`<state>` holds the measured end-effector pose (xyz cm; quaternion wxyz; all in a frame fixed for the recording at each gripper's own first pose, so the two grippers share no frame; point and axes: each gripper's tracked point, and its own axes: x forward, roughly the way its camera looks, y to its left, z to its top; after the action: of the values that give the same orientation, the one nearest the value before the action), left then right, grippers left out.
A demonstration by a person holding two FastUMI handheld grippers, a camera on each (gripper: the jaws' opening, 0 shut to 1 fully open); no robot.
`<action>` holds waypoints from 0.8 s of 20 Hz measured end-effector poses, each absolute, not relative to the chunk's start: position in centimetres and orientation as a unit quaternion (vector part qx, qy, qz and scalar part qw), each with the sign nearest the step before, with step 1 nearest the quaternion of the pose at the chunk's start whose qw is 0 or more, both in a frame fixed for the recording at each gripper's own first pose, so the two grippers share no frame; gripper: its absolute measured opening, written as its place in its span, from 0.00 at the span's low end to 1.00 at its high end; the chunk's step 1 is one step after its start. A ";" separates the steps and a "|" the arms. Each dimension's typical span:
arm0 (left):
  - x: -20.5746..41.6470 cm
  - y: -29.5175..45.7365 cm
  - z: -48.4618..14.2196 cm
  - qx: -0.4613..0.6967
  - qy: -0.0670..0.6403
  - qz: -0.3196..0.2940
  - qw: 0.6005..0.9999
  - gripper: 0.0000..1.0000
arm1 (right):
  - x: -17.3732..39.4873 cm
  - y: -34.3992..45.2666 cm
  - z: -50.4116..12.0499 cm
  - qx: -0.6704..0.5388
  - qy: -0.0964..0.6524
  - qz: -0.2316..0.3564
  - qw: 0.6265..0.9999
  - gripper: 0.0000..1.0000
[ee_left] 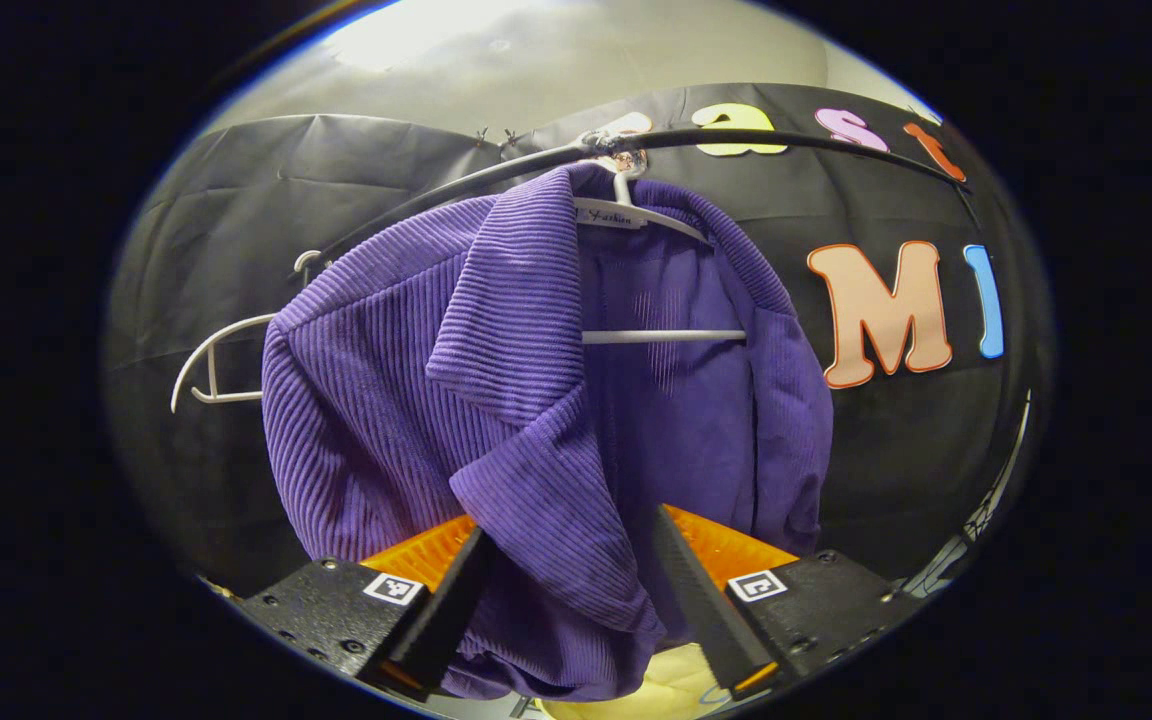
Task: Grasp the clothes on the hanger with both hands and then place them into the laundry hamper below.
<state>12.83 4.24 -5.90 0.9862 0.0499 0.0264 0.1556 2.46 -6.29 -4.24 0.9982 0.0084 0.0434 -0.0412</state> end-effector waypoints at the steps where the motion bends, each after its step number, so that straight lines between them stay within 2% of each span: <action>1: 12.9 4.5 -5.8 0.048 0.027 0.162 0.985 0.82 | 2.6 -6.3 -4.2 0.008 0.043 -0.039 0.998 0.94; 7: 12.3 5.7 -6.1 0.030 0.041 0.167 0.985 0.07 | 3.3 -5.6 -4.7 0.010 0.046 -0.018 0.999 0.94; 11: 10.8 5.3 -5.5 0.006 0.039 0.149 0.988 0.00 | 4.0 -4.2 -5.2 0.004 0.055 0.009 0.998 0.94; 12: 10.4 5.0 -5.2 0.001 0.037 0.141 0.989 0.02 | 4.2 -3.7 -5.4 0.004 0.057 0.018 0.998 0.94; 13: 10.2 4.8 -4.8 -0.003 0.036 0.134 0.990 0.02 | 4.6 -3.2 -5.4 0.004 0.059 0.027 0.998 0.99; 16: 8.7 5.4 -3.9 -0.004 0.025 0.129 0.991 0.00 | 5.4 -1.2 -5.5 0.003 0.063 0.055 0.996 0.99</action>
<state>8.68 5.39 -3.88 0.9914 -0.0041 0.0251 0.1286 5.43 -1.24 -5.47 0.9965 0.0027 0.0630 0.0552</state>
